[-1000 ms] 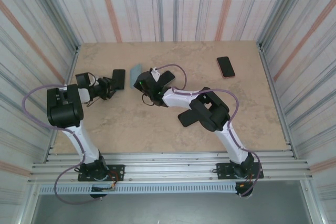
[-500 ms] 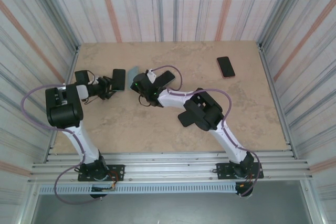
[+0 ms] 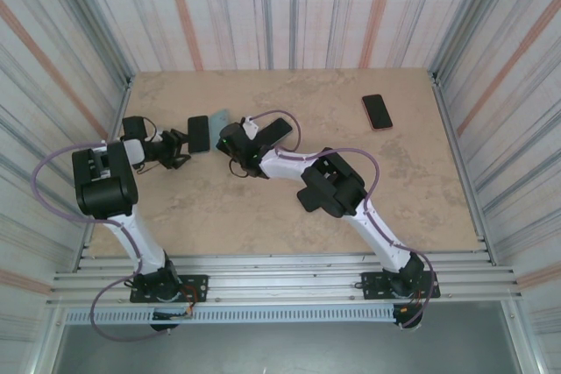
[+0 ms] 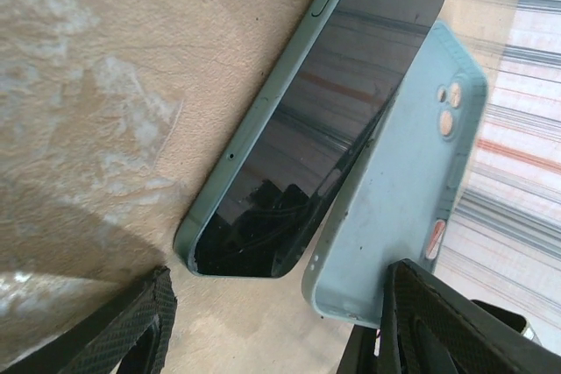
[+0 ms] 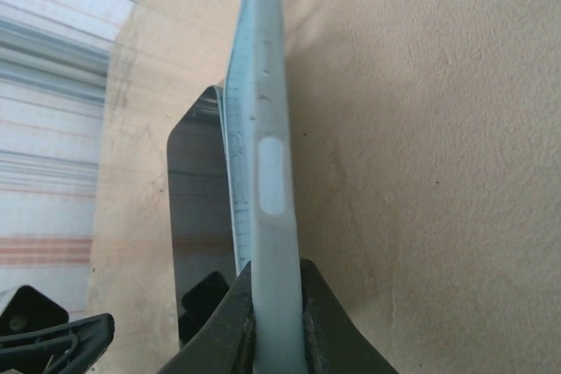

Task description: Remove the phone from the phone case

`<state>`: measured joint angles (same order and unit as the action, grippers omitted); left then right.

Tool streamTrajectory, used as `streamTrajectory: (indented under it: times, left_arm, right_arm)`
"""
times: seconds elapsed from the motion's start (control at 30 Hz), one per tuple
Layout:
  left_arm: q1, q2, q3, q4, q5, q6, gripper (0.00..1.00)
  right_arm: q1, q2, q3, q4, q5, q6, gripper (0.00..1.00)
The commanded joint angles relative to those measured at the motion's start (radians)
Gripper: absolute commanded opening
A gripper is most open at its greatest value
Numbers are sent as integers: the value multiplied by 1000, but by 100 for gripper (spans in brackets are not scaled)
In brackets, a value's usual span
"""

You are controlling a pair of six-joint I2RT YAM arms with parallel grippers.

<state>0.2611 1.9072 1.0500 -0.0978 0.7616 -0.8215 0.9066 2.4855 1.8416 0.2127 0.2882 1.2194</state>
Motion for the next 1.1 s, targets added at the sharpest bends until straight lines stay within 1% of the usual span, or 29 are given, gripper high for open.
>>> streamTrajectory:
  times: [0.0, 0.1, 0.23, 0.33, 0.43, 0.6, 0.67, 0.83, 0.87, 1.0, 1.03, 1.07]
  left_arm:
    - [13, -25, 14, -95, -48, 45, 70]
    - [18, -39, 19, -112, -48, 57, 70]
    - [22, -59, 27, -143, -50, 82, 70]
    - [23, -80, 25, -152, -46, 91, 71]
    - [24, -105, 29, -167, -49, 112, 71]
    - [24, -160, 41, -212, -60, 160, 72]
    - [24, -187, 38, -215, -61, 174, 73]
    - [18, -253, 25, -201, -64, 194, 79]
    - [13, -265, 25, -205, -68, 204, 80]
    - [3, -297, 30, -210, -63, 230, 82]
    - [1, -305, 27, -209, -64, 238, 83]
    - [-3, -313, 26, -210, -62, 247, 84]
  right_arm:
    - [8, 39, 65, -52, 13, -15, 19]
    - [8, 53, 89, -66, 15, -38, 25]
    - [5, 58, 98, -74, 9, -94, 26]
    - [3, 44, 97, -90, 15, -133, 31]
    - [-3, 27, 96, -110, 20, -170, 37]
    - [-14, -12, 88, -152, 15, -228, 52]
    - [-15, -28, 85, -165, 9, -253, 55]
    - [-29, -95, 43, -199, 19, -310, 66]
    - [-32, -106, 42, -207, 18, -318, 67]
    - [-51, -174, -59, -193, 0, -364, 70]
    - [-57, -194, -76, -203, -3, -381, 74]
    - [-63, -211, -89, -222, -2, -397, 75]
